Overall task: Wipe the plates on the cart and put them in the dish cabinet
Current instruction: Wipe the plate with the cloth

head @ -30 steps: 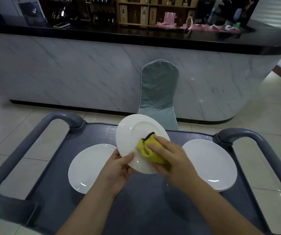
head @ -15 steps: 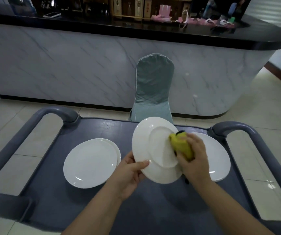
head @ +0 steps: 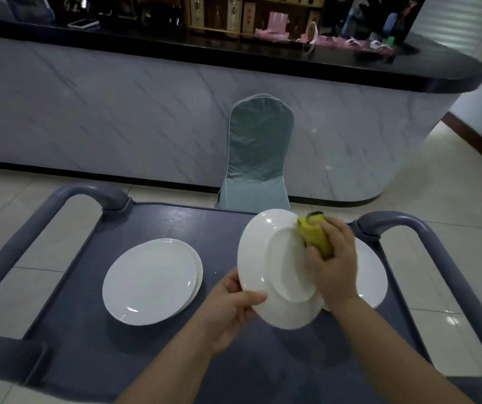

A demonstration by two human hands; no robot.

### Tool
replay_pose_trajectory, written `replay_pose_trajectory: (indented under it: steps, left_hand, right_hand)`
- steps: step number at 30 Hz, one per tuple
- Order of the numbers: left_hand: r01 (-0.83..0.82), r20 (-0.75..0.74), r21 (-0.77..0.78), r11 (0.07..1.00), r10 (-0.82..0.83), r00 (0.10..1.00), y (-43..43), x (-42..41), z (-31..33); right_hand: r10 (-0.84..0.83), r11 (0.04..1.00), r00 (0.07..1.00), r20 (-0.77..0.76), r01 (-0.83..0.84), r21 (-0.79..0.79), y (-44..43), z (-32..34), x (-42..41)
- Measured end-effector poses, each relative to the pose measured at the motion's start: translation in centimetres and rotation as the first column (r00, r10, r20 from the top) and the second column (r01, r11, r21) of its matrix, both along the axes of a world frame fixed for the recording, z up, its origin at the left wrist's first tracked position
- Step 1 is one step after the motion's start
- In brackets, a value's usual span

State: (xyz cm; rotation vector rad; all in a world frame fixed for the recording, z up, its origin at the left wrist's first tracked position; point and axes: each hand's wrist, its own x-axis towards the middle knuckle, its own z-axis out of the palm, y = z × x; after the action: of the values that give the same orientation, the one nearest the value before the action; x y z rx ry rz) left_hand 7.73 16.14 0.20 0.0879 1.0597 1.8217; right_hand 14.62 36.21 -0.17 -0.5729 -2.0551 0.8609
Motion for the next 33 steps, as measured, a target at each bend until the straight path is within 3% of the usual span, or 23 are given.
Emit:
replay_pose_trajectory:
  steps: [3, 6, 8, 11, 13, 14, 15, 17, 19, 20, 21, 23, 24, 25, 27, 30, 31, 33]
  left_hand:
    - [-0.078, 0.0, 0.003, 0.997, 0.078, 0.997, 0.1, -1.0, -0.2]
    - [-0.12, 0.011, 0.021, 0.993, 0.12, 0.993, -0.8, -2.3, -0.7]
    - [-0.097, -0.008, 0.006, 0.995, 0.097, 0.995, -1.3, -2.2, -1.1]
    - [-0.011, -0.162, -0.049, 0.999, 0.002, 0.987, -1.3, -1.0, -0.9]
    - [0.043, -0.275, -0.094, 0.995, -0.067, 0.959, -0.9, -0.3, -0.3]
    - [0.037, -0.321, -0.123, 0.992, -0.075, 0.944, -0.6, -0.2, 0.0]
    - [0.011, -0.349, -0.147, 0.989, -0.062, 0.935, -0.5, -0.3, 0.1]
    - [-0.072, -0.357, -0.168, 0.983, 0.007, 0.934, -0.5, -0.7, 0.2]
    - [-0.113, -0.344, -0.178, 0.978, 0.046, 0.938, -0.7, -1.2, 0.0]
    - [-0.113, -0.345, -0.188, 0.976, 0.042, 0.938, -0.9, -1.2, 0.0]
    - [-0.105, -0.351, -0.201, 0.974, 0.029, 0.936, -1.0, -1.1, 0.0]
    - [-0.081, -0.37, -0.21, 0.974, -0.003, 0.929, -1.0, -0.7, 0.1]
    - [-0.069, -0.375, -0.212, 0.975, -0.016, 0.927, -0.9, -0.4, 0.2]
    - [-0.064, -0.378, -0.211, 0.975, -0.021, 0.926, -0.9, -0.3, 0.2]
    - [-0.076, -0.373, -0.212, 0.974, -0.008, 0.928, -1.1, -0.6, 0.3]
    - [-0.125, -0.347, -0.225, 0.966, 0.04, 0.937, -1.6, -0.9, -0.2]
    - [-0.126, -0.329, -0.227, 0.966, 0.045, 0.943, -1.6, -0.8, -0.3]
    - [-0.101, -0.301, -0.226, 0.969, 0.029, 0.953, -1.6, -0.6, -0.4]
  right_hand:
    - [0.201, 0.977, 0.976, 0.085, -0.206, 0.062, -3.8, 2.0, -3.0]
    - [0.435, 0.835, 0.872, 0.224, -0.484, 0.262, -5.4, 0.2, -0.8]
    - [0.423, 0.837, 0.883, 0.205, -0.467, 0.285, -3.8, -1.7, 1.8]
    - [0.154, 0.988, 0.986, 0.056, -0.155, 0.011, -0.4, -2.5, 1.9]
    - [-0.028, 0.989, 0.999, 0.036, 0.033, -0.143, 0.6, -1.1, -0.6]
    - [-0.031, 0.984, 0.999, 0.024, 0.035, -0.174, 0.2, 0.2, -1.9]
    - [0.027, 0.987, 0.999, 0.018, -0.024, -0.158, -0.8, 1.2, -2.9]
    - [0.27, 0.961, 0.961, 0.061, -0.272, 0.04, -3.5, 2.2, -3.4]
    - [0.476, 0.811, 0.859, 0.188, -0.511, 0.285, -5.3, 1.4, -2.7]
    - [0.496, 0.775, 0.838, 0.225, -0.545, 0.32, -4.9, 0.9, -2.9]
    - [0.472, 0.818, 0.853, 0.221, -0.518, 0.25, -4.0, 0.9, -3.5]
    - [0.276, 0.961, 0.948, 0.161, -0.273, -0.04, -2.2, 1.6, -5.4]
    - [0.209, 0.971, 0.967, 0.146, -0.188, -0.149, -1.8, 2.1, -6.0]
    - [0.193, 0.972, 0.971, 0.14, -0.17, -0.159, -2.4, 2.5, -6.2]
    - [0.357, 0.933, 0.925, 0.131, -0.361, 0.008, -4.9, 2.4, -5.2]
    - [0.617, 0.662, 0.745, 0.254, -0.666, 0.343, -6.9, 1.3, -3.4]
    - [0.613, 0.665, 0.745, 0.263, -0.666, 0.338, -6.2, 1.2, -4.0]
    - [0.49, 0.861, 0.855, 0.171, -0.505, 0.06, -4.3, 1.7, -5.8]
